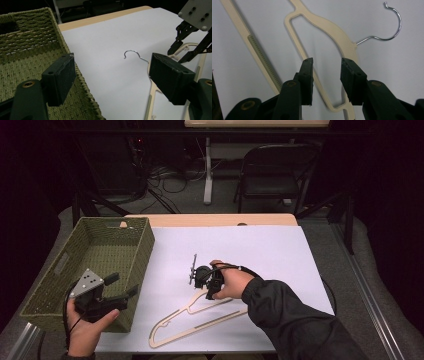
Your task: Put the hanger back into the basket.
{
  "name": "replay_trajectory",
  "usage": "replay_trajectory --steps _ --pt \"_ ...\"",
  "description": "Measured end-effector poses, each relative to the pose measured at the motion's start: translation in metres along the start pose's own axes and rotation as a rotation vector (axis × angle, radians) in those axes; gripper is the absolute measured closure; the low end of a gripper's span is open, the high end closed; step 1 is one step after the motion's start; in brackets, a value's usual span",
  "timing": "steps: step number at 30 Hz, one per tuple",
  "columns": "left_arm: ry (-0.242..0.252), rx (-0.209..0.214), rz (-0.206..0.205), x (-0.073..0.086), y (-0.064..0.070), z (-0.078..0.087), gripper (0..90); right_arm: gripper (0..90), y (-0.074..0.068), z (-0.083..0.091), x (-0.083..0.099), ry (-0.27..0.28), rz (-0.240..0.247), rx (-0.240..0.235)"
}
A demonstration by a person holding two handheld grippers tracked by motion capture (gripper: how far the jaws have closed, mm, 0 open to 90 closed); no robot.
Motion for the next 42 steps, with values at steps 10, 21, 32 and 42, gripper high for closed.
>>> replay_trajectory --steps 10,21,32,42 --pt "-0.007 0.021 -0.017 0.001 0.008 -0.003 21.5 65.7 0.001 -0.013 0.001 -0.020 0.009 -0.007" --pt "-0.007 0.025 -0.018 0.001 0.010 -0.005 21.6 69.1 -0.004 -0.026 0.006 -0.055 0.019 -0.046" --pt "-0.012 0.023 -0.021 0.002 0.010 -0.006 21.6 69.0 -0.010 -0.033 0.008 -0.074 0.031 -0.069" --pt "-0.012 0.030 -0.017 0.003 0.012 -0.007 21.6 70.2 -0.013 -0.038 0.012 -0.105 0.045 -0.083"
Point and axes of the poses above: each handheld gripper's, and its own axes: z roughly backward along the jaws, x roughly out of its underside, y roughly to its right, the point moved 9 cm from there along -z, roughly forward along the jaws, and after that the axes turned 7 degrees about -x, right-handed, at the moved point
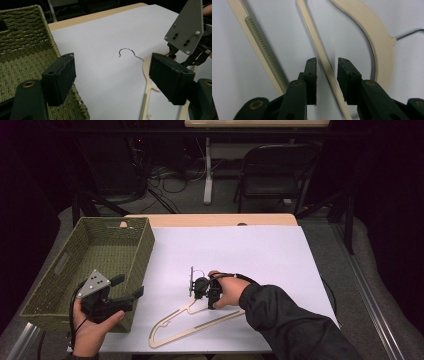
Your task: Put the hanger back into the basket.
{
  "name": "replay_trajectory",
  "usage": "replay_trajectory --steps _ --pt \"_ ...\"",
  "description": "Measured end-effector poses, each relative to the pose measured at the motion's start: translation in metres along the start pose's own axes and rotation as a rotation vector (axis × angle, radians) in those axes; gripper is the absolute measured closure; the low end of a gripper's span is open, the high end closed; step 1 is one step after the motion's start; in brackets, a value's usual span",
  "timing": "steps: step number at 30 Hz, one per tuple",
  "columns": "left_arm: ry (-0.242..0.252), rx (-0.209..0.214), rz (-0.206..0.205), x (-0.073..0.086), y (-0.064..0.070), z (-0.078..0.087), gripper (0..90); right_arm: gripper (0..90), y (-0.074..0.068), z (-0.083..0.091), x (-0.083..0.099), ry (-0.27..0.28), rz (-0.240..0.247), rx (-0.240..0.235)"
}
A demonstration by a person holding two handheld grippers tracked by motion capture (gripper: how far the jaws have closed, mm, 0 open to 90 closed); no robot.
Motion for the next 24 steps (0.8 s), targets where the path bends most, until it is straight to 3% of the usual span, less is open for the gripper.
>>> replay_trajectory --steps 13,18,24 --pt "-0.019 0.029 -0.020 0.002 0.012 -0.007 21.6 73.2 0.004 -0.004 0.006 -0.033 0.003 0.016" --pt "-0.026 0.041 -0.026 0.004 0.016 -0.011 21.6 73.4 0.004 -0.007 0.006 -0.055 0.035 0.021" --pt "-0.030 0.045 -0.030 0.004 0.018 -0.012 21.7 76.2 0.004 -0.008 0.006 -0.053 0.038 0.021"
Point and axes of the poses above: each handheld gripper's, and its own axes: z roughly backward along the jaws, x roughly out of its underside, y roughly to its right, the point moved 9 cm from there along -z, roughly forward along the jaws, and after that the axes turned 7 degrees about -x, right-handed, at the moved point
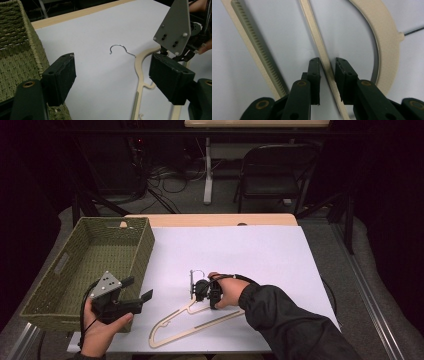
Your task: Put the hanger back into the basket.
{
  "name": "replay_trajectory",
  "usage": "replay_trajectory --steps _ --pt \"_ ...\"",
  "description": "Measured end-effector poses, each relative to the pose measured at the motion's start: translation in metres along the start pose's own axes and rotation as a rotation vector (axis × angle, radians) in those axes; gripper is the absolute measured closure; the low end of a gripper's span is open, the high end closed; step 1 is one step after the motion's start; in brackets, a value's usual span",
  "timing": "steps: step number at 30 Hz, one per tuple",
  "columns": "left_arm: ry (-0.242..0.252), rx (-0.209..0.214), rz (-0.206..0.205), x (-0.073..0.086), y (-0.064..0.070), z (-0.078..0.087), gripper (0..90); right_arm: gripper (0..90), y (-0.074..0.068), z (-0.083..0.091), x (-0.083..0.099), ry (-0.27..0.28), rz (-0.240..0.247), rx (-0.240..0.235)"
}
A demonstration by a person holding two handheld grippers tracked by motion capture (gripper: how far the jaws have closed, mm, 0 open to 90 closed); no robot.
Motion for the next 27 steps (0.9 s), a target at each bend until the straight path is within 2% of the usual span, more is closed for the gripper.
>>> replay_trajectory --steps 8,18,21,24,25,27 --pt "-0.004 0.005 -0.003 0.001 0.002 -0.002 21.6 78.8 -0.001 0.000 0.001 -0.004 0.032 0.005" --pt "-0.003 0.006 -0.002 0.001 0.002 -0.001 21.7 83.0 -0.011 0.001 0.005 -0.029 0.089 -0.041" --pt "-0.004 0.007 -0.001 0.001 0.001 -0.002 21.6 85.3 -0.014 0.002 0.004 -0.032 0.105 -0.027" --pt "-0.004 0.007 0.000 0.001 0.001 -0.002 21.6 85.4 -0.017 0.003 0.004 -0.026 0.090 -0.042" --pt "-0.004 0.008 0.000 0.001 0.002 -0.002 21.7 85.5 -0.017 0.004 0.006 -0.036 0.112 -0.035" --pt "-0.003 0.009 0.001 0.001 0.002 -0.002 21.6 85.5 -0.018 0.003 0.006 -0.036 0.111 -0.033"
Point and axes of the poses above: each handheld gripper's, and its own axes: z roughly backward along the jaws, x roughly out of its underside, y roughly to its right, the point moved 9 cm from there along -z, roughly forward along the jaws, and after that the axes turned 7 degrees about -x, right-handed, at the moved point
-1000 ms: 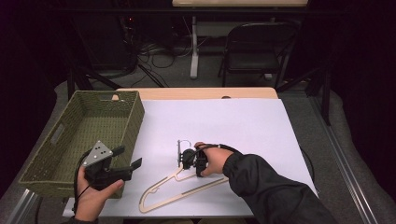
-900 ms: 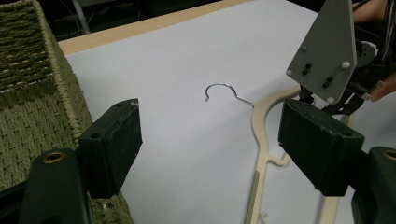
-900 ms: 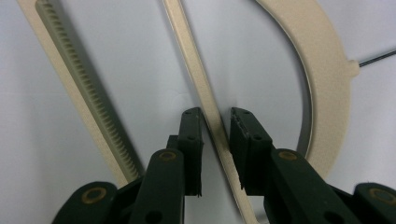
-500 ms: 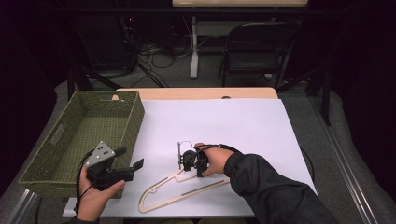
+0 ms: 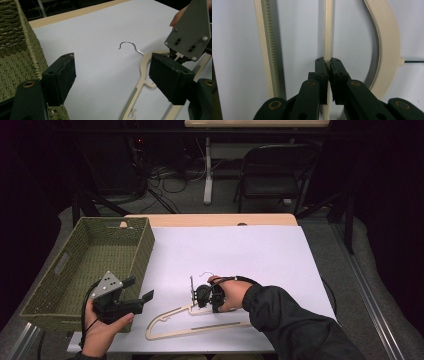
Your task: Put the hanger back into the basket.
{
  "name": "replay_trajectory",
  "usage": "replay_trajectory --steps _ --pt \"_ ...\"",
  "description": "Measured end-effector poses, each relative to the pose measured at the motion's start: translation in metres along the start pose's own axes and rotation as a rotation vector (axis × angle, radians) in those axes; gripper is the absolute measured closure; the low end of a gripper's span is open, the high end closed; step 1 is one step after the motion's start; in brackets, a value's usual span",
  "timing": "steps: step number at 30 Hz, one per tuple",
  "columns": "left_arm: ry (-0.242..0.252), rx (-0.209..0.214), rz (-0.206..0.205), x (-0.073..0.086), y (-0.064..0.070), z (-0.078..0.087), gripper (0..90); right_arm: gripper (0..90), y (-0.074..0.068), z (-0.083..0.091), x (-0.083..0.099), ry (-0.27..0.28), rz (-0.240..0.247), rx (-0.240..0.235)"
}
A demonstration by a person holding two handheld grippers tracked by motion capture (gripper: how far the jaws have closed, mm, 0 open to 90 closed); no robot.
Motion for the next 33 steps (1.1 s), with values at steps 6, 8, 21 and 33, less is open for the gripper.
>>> replay_trajectory --steps 6,8,21,33 --pt "-0.002 0.001 0.000 0.000 0.001 0.000 21.7 85.6 0.000 0.003 0.004 0.008 -0.015 0.001" --pt "-0.002 0.002 -0.001 0.000 0.001 0.000 21.8 85.6 0.000 0.006 0.005 0.012 -0.014 0.003" --pt "-0.008 0.023 -0.013 -0.010 0.005 0.002 21.9 85.6 -0.005 0.033 0.010 0.023 0.027 0.107" --pt "-0.050 0.094 -0.058 -0.020 0.015 -0.002 29.3 85.6 -0.009 0.050 0.012 0.043 0.108 0.260"
Point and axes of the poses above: each handheld gripper's, and its own axes: z roughly backward along the jaws, x roughly out of its underside, y roughly to its right, the point moved 9 cm from there along -z, roughly forward along the jaws, and after that the axes turned 7 degrees about -x, right-handed, at the moved point
